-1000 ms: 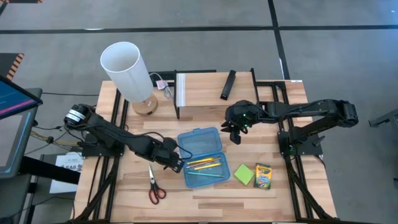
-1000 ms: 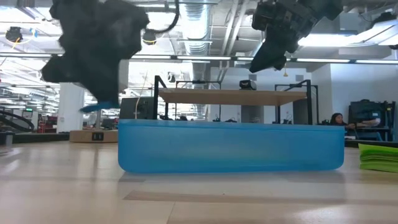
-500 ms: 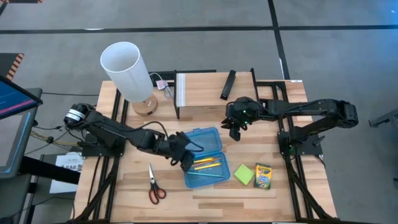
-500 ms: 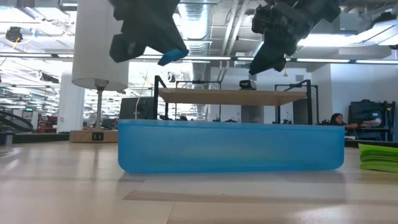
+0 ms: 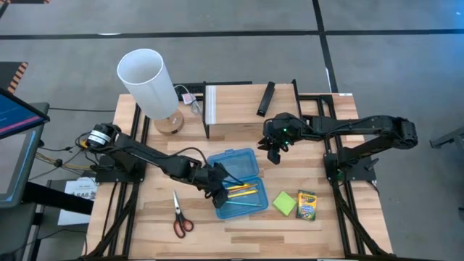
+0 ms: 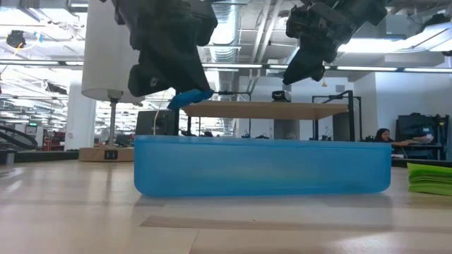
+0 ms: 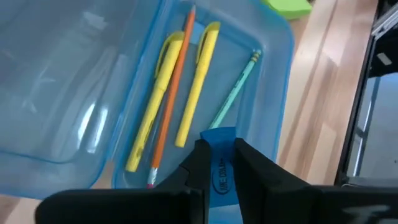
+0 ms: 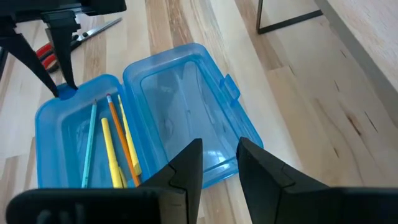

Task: Pack school essentials
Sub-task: Put the blue eraser into the blue supply box, then put the black and silver scissors into the blue supply box

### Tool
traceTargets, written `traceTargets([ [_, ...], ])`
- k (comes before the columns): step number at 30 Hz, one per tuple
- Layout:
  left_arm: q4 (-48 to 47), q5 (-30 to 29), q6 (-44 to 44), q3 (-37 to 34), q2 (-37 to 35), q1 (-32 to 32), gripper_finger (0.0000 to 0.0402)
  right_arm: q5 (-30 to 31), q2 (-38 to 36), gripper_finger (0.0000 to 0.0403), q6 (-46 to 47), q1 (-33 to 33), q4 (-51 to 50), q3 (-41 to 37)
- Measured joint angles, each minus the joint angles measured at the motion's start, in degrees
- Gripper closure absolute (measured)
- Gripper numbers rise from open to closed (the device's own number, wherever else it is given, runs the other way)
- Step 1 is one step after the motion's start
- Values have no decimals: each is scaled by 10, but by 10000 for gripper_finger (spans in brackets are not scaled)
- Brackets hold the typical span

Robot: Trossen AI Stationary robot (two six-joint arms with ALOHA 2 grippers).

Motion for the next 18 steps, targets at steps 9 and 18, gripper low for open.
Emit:
traceTargets([
  [9, 0, -22, 13, 0, 0, 0, 287, 0, 0, 282, 0, 0, 0, 0],
  [18, -3, -22, 5, 0, -2, 0, 227, 0, 0, 282, 0, 0, 0, 0],
])
